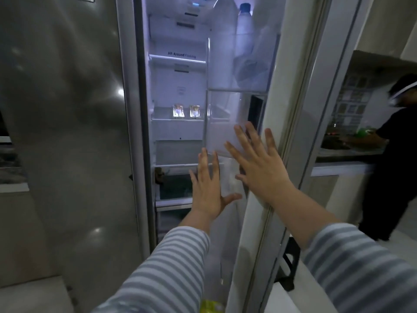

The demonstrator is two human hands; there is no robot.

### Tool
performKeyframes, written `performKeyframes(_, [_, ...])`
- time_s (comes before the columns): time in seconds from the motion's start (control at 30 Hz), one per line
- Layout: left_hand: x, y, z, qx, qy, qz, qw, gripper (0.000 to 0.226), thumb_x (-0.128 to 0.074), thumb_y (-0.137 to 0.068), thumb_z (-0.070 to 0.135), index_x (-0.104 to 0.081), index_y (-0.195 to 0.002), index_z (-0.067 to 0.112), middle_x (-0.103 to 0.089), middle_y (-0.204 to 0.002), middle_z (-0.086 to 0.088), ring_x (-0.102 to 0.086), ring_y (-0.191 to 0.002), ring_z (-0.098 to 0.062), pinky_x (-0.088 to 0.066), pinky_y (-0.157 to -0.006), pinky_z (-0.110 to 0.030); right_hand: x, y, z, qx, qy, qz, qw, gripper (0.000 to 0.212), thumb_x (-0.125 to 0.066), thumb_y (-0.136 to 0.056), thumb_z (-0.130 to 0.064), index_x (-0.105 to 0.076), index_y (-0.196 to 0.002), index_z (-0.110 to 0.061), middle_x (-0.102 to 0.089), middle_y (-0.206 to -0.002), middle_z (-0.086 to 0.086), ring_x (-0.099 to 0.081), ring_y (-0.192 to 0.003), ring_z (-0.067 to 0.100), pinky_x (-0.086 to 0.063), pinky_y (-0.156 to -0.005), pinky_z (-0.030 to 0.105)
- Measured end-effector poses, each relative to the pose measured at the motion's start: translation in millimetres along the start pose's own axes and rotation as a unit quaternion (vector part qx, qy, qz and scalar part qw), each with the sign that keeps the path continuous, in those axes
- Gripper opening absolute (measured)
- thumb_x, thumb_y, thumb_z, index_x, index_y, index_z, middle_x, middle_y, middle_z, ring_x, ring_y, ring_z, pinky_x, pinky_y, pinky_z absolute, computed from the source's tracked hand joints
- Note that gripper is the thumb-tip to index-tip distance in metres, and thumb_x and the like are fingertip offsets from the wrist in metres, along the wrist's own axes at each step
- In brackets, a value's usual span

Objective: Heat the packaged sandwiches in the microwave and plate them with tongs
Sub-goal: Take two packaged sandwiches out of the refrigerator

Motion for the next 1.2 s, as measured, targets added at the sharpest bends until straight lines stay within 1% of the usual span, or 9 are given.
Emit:
performKeyframes(0.1, [-4.0,1.5,24.1,-0.014,-0.013,-0.004,1.0,0.139,-0.066,-0.066,0.072,0.05,-0.128,0.029,0.045,-0.145,-0.002,0.032,-0.141,-0.028,0.003,-0.116,-0.059,-6.6,21.6,22.6,-0.007,-0.014,-0.009,1.0,0.097,-0.053,-0.087,-0.055,0.015,-0.149,-0.028,0.029,-0.156,0.011,0.032,-0.14,0.033,0.027,-0.107,0.055])
performKeyframes(0.27, [-20.0,0.9,61.6,-0.023,-0.042,-0.015,0.999,0.139,-0.062,-0.063,0.078,0.043,-0.136,0.024,0.047,-0.145,-0.006,0.036,-0.139,-0.027,0.008,-0.115,-0.058,-22.4,52.2,56.5,-0.015,-0.031,-0.038,0.999,0.101,-0.054,-0.089,-0.051,0.029,-0.142,-0.031,0.046,-0.146,0.008,0.038,-0.136,0.034,0.027,-0.104,0.059])
performKeyframes(0.43, [-35.1,4.3,94.3,-0.039,-0.059,-0.003,0.998,0.134,-0.064,-0.066,0.073,0.04,-0.138,0.027,0.05,-0.143,-0.005,0.039,-0.138,-0.024,0.004,-0.115,-0.061,-36.6,75.6,87.0,-0.03,-0.033,-0.063,0.997,0.104,-0.057,-0.089,-0.047,0.031,-0.141,-0.033,0.048,-0.144,0.01,0.04,-0.135,0.036,0.026,-0.101,0.061])
performKeyframes(0.7, [-45.5,6.4,125.9,-0.056,-0.091,0.014,0.994,0.129,-0.061,-0.071,0.07,0.039,-0.139,0.027,0.048,-0.145,-0.005,0.032,-0.141,-0.027,0.004,-0.114,-0.062,-46.3,94.7,109.5,-0.051,-0.052,-0.066,0.995,0.104,-0.058,-0.091,-0.036,0.032,-0.142,-0.033,0.046,-0.146,0.012,0.039,-0.135,0.039,0.013,-0.108,0.063])
performKeyframes(0.77, [-43.7,7.5,126.5,-0.065,-0.096,0.011,0.993,0.123,-0.059,-0.075,0.068,0.037,-0.141,0.027,0.044,-0.148,-0.004,0.032,-0.141,-0.026,0.003,-0.114,-0.062,-43.5,96.9,104.6,-0.061,-0.062,-0.051,0.995,0.101,-0.061,-0.089,-0.032,0.021,-0.148,-0.029,0.038,-0.15,0.014,0.032,-0.138,0.04,0.011,-0.109,0.062])
performKeyframes(0.87, [-34.5,10.7,116.0,-0.085,-0.125,-0.002,0.989,0.114,-0.056,-0.082,0.062,0.033,-0.143,0.024,0.034,-0.153,-0.001,0.03,-0.142,-0.02,0.007,-0.116,-0.058,-25.8,100.5,84.3,-0.059,-0.121,0.061,0.989,0.082,-0.062,-0.081,-0.016,-0.019,-0.151,-0.018,-0.003,-0.16,0.019,-0.001,-0.147,0.036,-0.005,-0.114,0.06])
performKeyframes(0.97, [-15.0,17.6,88.4,-0.077,-0.096,-0.018,0.992,0.1,-0.061,-0.087,0.042,0.013,-0.151,0.024,0.005,-0.161,0.0,0.014,-0.147,-0.018,0.004,-0.118,-0.053,-17.5,99.8,51.8,-0.025,-0.191,0.118,0.974,0.063,-0.059,-0.08,-0.007,-0.042,-0.141,-0.013,-0.03,-0.154,0.014,-0.022,-0.145,0.029,-0.017,-0.117,0.053])
performKeyframes(1.07, [6.3,29.8,44.3,-0.021,-0.047,-0.023,0.998,0.084,-0.065,-0.086,0.026,-0.013,-0.152,0.023,-0.019,-0.158,0.001,-0.003,-0.148,-0.017,-0.007,-0.119,-0.05,-22.8,91.5,15.4,0.002,-0.259,0.108,0.96,0.055,-0.062,-0.078,-0.004,-0.054,-0.132,-0.011,-0.042,-0.147,0.016,-0.033,-0.141,0.031,-0.021,-0.115,0.05])
performKeyframes(1.2, [17.6,45.6,-14.0,0.058,-0.031,-0.068,0.995,0.062,-0.064,-0.085,0.022,-0.038,-0.142,0.02,-0.043,-0.145,-0.005,-0.034,-0.138,-0.021,-0.031,-0.113,-0.043,-38.5,68.4,-34.5,0.047,-0.31,0.038,0.949,0.047,-0.062,-0.082,-0.006,-0.06,-0.128,-0.015,-0.045,-0.146,0.013,-0.034,-0.14,0.029,-0.022,-0.116,0.05])
Point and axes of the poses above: each hand's wrist, its own y-axis away from the middle knuckle, its own x-axis out of the back of the hand, z = x × y, the point moved 10 cm from there along -y, towards the middle knuckle
